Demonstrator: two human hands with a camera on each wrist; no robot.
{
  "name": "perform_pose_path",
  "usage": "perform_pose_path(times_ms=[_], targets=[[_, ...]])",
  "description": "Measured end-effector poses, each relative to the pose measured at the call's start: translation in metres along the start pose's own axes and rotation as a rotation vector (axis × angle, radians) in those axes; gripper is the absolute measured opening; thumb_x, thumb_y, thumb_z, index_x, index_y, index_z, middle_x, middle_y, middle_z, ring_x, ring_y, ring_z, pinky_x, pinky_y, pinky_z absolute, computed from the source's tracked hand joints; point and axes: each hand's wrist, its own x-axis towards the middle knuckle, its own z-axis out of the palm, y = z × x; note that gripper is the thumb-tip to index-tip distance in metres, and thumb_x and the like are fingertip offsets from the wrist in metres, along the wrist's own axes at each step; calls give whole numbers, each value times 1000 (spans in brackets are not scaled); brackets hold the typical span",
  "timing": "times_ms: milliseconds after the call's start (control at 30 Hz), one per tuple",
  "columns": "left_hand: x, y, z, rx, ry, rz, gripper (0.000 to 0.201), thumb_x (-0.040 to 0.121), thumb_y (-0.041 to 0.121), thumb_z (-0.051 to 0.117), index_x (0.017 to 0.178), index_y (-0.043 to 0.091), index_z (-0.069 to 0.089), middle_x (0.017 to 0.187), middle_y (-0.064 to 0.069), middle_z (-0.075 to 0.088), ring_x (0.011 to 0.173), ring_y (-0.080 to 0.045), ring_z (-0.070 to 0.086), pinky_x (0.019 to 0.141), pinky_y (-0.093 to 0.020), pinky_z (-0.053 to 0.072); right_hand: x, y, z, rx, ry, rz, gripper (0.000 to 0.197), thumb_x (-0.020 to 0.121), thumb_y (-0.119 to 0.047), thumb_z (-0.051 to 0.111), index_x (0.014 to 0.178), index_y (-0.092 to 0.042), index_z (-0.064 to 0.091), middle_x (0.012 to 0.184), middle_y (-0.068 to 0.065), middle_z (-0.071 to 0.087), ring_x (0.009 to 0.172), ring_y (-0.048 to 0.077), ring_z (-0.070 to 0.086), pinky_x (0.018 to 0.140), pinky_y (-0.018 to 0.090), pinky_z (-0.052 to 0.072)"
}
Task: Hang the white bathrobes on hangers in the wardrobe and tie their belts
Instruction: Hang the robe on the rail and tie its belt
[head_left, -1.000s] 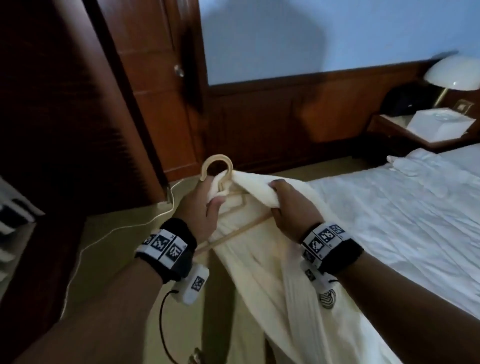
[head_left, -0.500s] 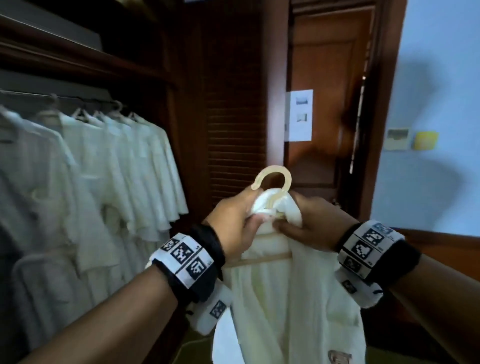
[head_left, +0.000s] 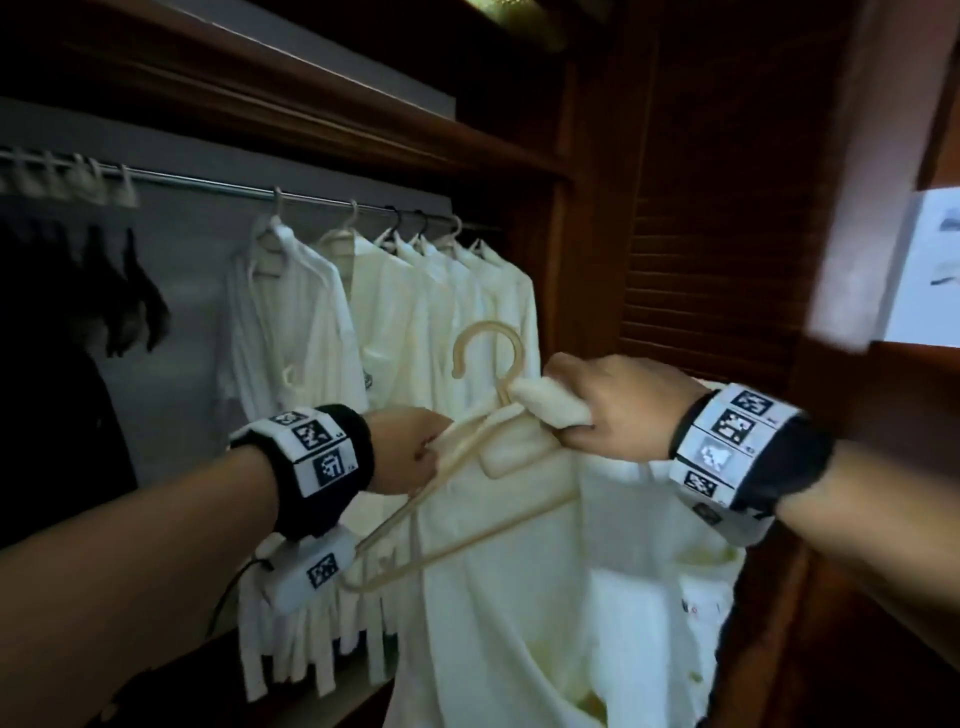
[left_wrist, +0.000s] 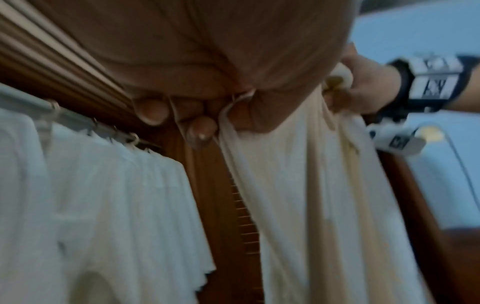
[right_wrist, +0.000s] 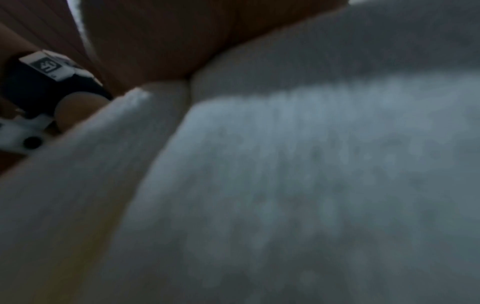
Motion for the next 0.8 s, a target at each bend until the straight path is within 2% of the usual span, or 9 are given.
perform_pose_path(times_ms=[167, 267, 400, 467, 533, 567, 633, 700, 800], targets=[[44, -35, -32, 279, 242, -248, 21, 86, 18, 43, 102, 23, 56, 88, -3, 59, 88, -31, 59, 75, -32, 45, 71, 57, 40, -146, 31, -137, 43, 86, -52, 50, 118, -27, 34, 101, -2, 62, 86, 26, 63, 66, 36, 50], [65, -52, -37, 328, 396, -274, 8, 82, 16, 44, 84, 22, 47, 86, -5, 63, 84, -33, 60, 72, -36, 46, 108, 80, 62, -173, 105, -164, 47, 88, -50, 47, 125, -24, 34, 106, -1, 62, 86, 26, 65, 65, 37, 53], [80, -68, -34, -17, 604, -562, 19, 83, 12, 45, 86, 18, 63, 84, -6, 64, 89, -34, 60, 74, -27, 43, 149, 86, 81, -102, 155, -214, 44, 91, -46, 47, 127, -24, 36, 109, -3, 60, 88, 25, 64, 63, 34, 50], [79, -74, -32, -321, 801, -669, 21, 80, 10, 43, 64, 10, 57, 61, -6, 51, 73, -31, 54, 64, -27, 37, 161, 86, 88, 27, 154, -273, 36, 90, -45, 49, 119, -25, 40, 103, -3, 60, 87, 25, 63, 67, 37, 52], [75, -77, -25, -450, 930, -604, 20, 82, 9, 43, 64, 7, 53, 56, -12, 44, 58, -17, 43, 58, -33, 37, 173, 90, 93, 151, 134, -316, 32, 90, -44, 53, 114, -25, 42, 98, -2, 62, 85, 24, 62, 70, 40, 52], [73, -81, -20, -413, 906, -536, 16, 83, 14, 44, 70, 12, 53, 57, -10, 44, 53, -11, 40, 57, -31, 36, 178, 93, 96, 180, 128, -340, 32, 90, -43, 54, 113, -25, 44, 98, -2, 63, 85, 24, 62, 70, 40, 52], [70, -85, -12, -254, 666, -448, 11, 83, 37, 53, 87, 27, 49, 68, -2, 53, 56, -8, 47, 59, -29, 39, 189, 97, 103, 167, 128, -393, 32, 90, -42, 55, 114, -22, 47, 97, -1, 63, 84, 23, 62, 70, 36, 50], [68, -97, -4, -38, 344, -478, 52, 72, 59, 68, 108, 29, 46, 87, 0, 58, 76, -20, 58, 69, -33, 48, 200, 96, 110, 102, 129, -433, 34, 90, -43, 54, 116, -22, 48, 97, -2, 62, 84, 24, 62, 69, 35, 48], [68, -116, 6, 256, 205, -572, 38, 86, 37, 65, 117, 18, 53, 100, -8, 63, 94, -31, 62, 74, -30, 46, 214, 89, 117, 23, 129, -451, 33, 89, -46, 51, 115, -27, 45, 100, -5, 60, 85, 23, 61, 67, 35, 48]])
